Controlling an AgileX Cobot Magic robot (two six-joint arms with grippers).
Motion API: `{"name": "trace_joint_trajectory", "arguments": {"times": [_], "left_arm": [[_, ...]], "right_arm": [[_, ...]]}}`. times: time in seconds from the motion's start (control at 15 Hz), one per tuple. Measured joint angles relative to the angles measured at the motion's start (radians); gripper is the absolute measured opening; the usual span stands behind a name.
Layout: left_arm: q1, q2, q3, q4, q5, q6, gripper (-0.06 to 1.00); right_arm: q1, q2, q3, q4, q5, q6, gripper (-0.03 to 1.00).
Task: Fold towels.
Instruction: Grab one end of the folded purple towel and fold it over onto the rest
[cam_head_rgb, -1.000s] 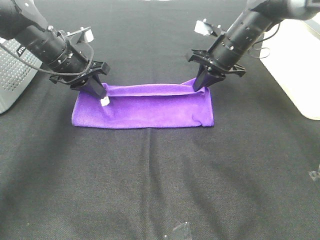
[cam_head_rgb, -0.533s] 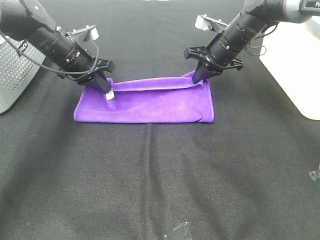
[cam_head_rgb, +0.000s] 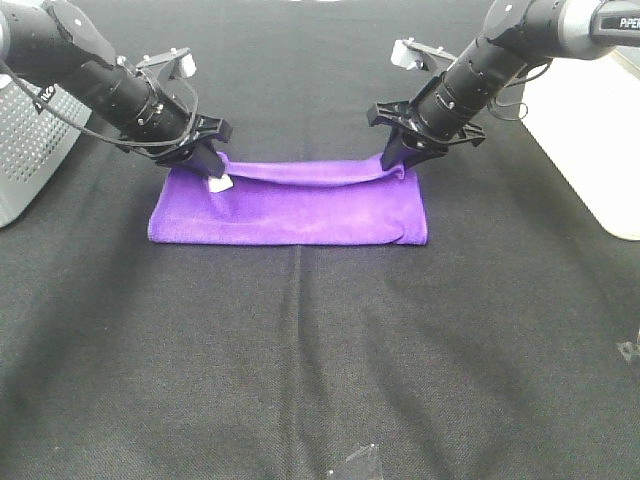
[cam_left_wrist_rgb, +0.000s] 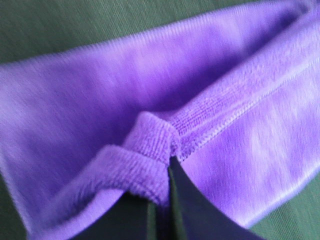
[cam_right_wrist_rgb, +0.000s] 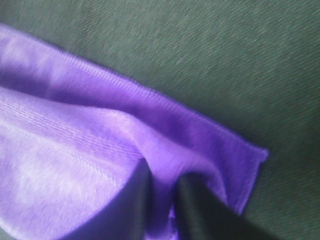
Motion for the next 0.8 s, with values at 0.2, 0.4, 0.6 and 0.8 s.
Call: {"name": "trace_joint_trajectory", "arguments": {"times": [0.2, 0.4, 0.6, 0.8], "left_arm": [[0.000, 0.000, 0.000, 0.012, -0.009, 0.000, 0.58], [0.000, -0.015, -0.002, 0.098, 0.014, -0.086, 0.75], [0.000, -0.051, -0.036, 0.207, 0.073, -0.171, 0.78], [0.012, -0.055, -0.146, 0.361, 0.256, -0.281, 0.78]], "right_arm": [[0.000, 0.000, 0.000, -0.032, -0.016, 0.000, 0.65], [0.000, -0.015, 0.000, -0.124, 0.051, 0.000, 0.72], [0.000, -0.071, 0.000, -0.161, 0.129, 0.000, 0.73], [0.000, -0.131, 0.000, -0.174, 0.262, 0.030, 0.73]]}}
